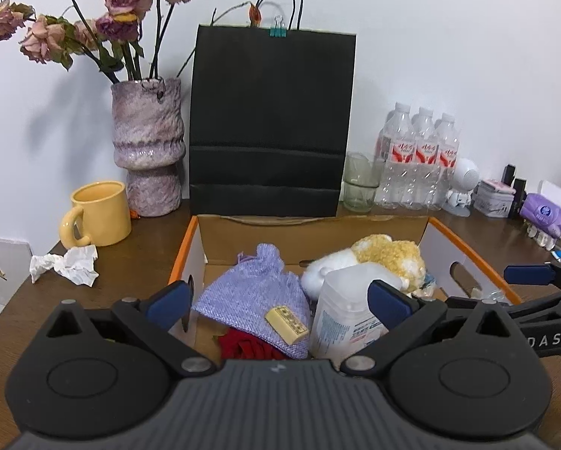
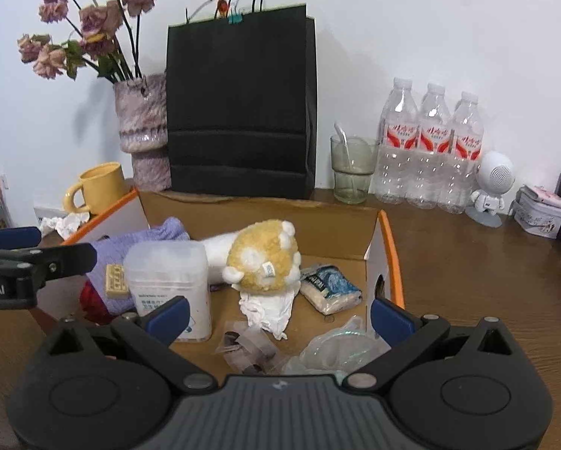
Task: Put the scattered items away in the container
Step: 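Carry the cap and scrap into the box and open both tools, then grasp the clear wrapper with the left tool while the right tool grasps the dark snack bar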
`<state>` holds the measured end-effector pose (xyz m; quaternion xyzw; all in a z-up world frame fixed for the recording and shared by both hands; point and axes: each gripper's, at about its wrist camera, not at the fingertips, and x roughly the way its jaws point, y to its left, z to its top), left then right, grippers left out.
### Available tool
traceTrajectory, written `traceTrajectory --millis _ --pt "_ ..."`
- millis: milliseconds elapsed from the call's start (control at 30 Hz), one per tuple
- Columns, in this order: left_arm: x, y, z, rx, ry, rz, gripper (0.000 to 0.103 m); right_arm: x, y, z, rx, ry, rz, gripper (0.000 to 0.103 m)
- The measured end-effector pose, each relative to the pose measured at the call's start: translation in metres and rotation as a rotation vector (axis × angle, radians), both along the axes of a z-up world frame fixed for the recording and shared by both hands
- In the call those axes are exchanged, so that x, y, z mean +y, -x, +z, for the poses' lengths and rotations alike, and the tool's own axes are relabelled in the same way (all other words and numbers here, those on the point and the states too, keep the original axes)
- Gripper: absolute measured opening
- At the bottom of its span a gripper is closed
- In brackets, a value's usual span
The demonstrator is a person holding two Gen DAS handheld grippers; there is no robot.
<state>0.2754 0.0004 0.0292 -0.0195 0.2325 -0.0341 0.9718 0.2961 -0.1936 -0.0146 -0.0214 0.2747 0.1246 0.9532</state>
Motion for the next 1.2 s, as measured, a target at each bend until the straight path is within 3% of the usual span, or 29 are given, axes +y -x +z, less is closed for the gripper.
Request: traceTrajectory --millis 200,400,567,800,967,1200 --pt "0.011 0.028 0.008 -0.028 0.012 -0.023 0.103 -0.010 0.033 0.016 -0.062 -0.008 0.000 0.103" --pt "0.017 0.064 0.003 -0.030 -0.051 -0.049 0.103 -0.017 0.070 0.015 -0.075 -0.001 -0.004 0.103" --pt "0.020 0.083 -0.016 0.007 -0.091 -0.081 0.103 -0.015 0.092 -0.004 -0.028 0.004 -0.001 0.103" --pt "0.015 0.076 -0.049 0.099 -0.113 -0.116 0.102 0.008 0.092 -0.039 0.075 0.035 0.026 0.098" --pt "0.005 0.061 -0.067 0.143 -0.146 -0.138 0.094 0.020 0.076 -0.054 0.127 0.033 0.009 0.090" --pt "0.001 0.045 -0.078 0.189 -0.130 -0.192 0.068 0.023 0.058 -0.058 0.153 0.023 -0.022 0.076"
